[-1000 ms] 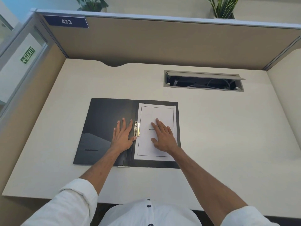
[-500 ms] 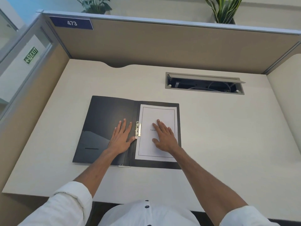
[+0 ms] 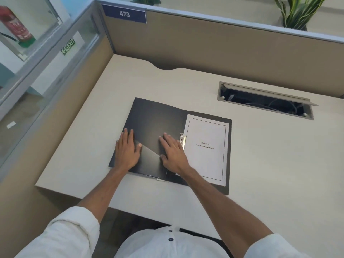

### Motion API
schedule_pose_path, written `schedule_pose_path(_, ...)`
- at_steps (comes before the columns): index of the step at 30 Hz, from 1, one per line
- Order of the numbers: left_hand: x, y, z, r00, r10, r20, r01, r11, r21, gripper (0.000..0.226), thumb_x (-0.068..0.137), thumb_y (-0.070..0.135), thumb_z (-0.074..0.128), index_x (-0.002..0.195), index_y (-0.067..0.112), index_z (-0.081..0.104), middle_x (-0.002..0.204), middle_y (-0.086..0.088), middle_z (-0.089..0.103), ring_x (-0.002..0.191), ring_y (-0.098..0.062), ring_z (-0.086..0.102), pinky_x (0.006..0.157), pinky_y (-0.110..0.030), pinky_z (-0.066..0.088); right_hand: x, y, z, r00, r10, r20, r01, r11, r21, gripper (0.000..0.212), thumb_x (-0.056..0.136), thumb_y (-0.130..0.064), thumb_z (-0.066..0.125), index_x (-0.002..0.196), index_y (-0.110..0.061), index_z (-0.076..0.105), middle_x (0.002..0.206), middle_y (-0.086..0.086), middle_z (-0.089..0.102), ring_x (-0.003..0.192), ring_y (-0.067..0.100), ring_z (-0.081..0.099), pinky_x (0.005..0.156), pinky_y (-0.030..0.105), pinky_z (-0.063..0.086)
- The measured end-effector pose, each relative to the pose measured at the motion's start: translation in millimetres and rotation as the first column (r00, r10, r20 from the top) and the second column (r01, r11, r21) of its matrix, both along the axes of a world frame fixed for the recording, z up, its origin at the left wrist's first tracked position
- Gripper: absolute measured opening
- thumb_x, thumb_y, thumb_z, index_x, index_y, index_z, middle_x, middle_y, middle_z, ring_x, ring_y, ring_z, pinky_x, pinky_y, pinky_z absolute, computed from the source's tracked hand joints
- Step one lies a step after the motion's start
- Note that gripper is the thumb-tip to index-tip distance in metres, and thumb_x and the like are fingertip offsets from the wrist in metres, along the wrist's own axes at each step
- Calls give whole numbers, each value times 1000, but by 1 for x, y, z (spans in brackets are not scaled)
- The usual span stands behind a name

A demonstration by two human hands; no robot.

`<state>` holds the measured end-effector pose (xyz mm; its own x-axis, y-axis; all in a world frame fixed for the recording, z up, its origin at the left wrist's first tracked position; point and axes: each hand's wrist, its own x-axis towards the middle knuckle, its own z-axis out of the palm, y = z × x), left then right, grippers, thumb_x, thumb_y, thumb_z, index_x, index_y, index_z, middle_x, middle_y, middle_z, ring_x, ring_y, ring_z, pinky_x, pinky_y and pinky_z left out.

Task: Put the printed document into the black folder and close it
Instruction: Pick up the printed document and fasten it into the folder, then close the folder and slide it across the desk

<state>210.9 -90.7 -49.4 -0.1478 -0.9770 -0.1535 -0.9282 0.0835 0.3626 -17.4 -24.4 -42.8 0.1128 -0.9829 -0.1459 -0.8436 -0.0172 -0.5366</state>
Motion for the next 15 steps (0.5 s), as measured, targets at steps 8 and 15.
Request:
schedule_pose_path(8, 19, -8, 25, 881, 402, -249, -361, 912, 193, 51, 111, 21, 51, 157, -1, 45, 154, -26, 55, 145, -47, 49, 119, -54, 39, 26, -5, 0, 999, 50, 1, -50, 998, 42, 78, 101, -21, 54, 171, -20, 19, 181, 4, 8, 166, 26, 12, 132, 54, 14)
schedule_pose_path(15, 44, -27, 65, 596, 593, -541, -472, 804, 361, 35, 89, 30, 68, 118, 22, 86, 117, -5, 84, 115, -30, 76, 103, -41, 60, 27, -3, 1, 998, 30, 51, -33, 998, 59, 80, 102, -17, 53, 172, -22, 15, 181, 2, 1, 167, 24, 4, 133, 54, 11)
